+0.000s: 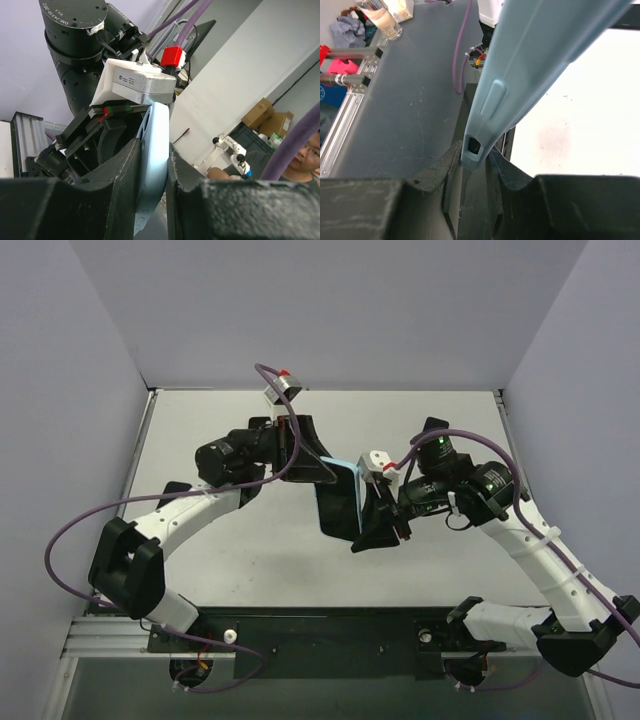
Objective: Take the phone out of the phone case
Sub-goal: Remove the phone case from the phone.
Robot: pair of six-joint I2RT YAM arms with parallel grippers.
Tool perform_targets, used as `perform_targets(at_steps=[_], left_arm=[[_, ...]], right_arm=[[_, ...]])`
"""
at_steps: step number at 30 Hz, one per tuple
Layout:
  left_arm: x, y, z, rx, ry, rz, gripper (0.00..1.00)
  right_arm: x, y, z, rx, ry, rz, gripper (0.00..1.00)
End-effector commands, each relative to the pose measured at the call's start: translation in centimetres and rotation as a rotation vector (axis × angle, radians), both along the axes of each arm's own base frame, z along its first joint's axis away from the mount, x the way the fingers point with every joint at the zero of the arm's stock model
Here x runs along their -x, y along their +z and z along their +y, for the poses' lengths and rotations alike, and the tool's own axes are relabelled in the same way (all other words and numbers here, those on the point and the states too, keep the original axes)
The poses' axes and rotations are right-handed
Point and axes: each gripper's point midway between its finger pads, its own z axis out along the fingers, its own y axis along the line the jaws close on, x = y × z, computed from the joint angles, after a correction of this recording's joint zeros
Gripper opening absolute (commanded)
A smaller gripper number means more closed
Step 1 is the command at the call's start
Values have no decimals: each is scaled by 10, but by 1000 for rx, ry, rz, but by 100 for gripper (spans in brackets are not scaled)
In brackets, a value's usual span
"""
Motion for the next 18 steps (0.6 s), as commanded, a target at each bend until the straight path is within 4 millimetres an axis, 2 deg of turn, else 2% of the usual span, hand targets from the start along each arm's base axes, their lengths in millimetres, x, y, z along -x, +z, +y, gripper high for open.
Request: perform_targets(at_steps=[1, 2, 4, 7, 8, 9, 10, 11, 12, 13, 14, 15, 16, 17, 18], left_arm=[[37, 29, 17, 30, -201, 185, 0], [35, 25, 15, 20, -200, 185, 0], [27, 17, 12, 7, -180, 186, 0], [17, 5, 13, -17, -149, 172, 0], [9, 2, 15, -14, -110, 154, 0], [1, -4, 16, -27, -82, 183, 0], [-9, -8, 21, -19, -20, 159, 0], [-19, -15, 18, -60, 9, 199, 0], [-26, -18, 21, -55, 80, 143, 0], [-44, -28, 15, -110, 137, 215, 0], [-53, -38, 14, -151, 211, 206, 0], [-63, -43, 12, -169, 271, 199, 0], [-69, -51, 12, -215, 353, 134, 0], [-79, -55, 11, -241, 425, 141, 0], [-81, -65, 13, -312, 486, 91, 0]], right_arm=[[-5, -38, 7, 158, 28, -92, 0], [11, -25, 11, 76, 107, -49, 0], [23, -18, 13, 28, 165, -15, 0], [30, -19, 5, 25, 159, -36, 4], [17, -28, 2, 73, 97, -77, 3], [13, -30, -2, 108, 29, -54, 0], [-16, -44, 1, 143, -119, -95, 0], [-22, -38, -2, 134, -229, -71, 0], [-46, -48, -1, 130, -334, -133, 0], [-50, -42, -3, 106, -392, -124, 0], [-66, -43, -3, 87, -466, -144, 1], [-75, -37, -2, 60, -531, -131, 6], [-83, -41, -5, 73, -582, -126, 24], [-90, -35, -1, 38, -637, -90, 29], [-99, -38, -2, 36, -697, -71, 37]])
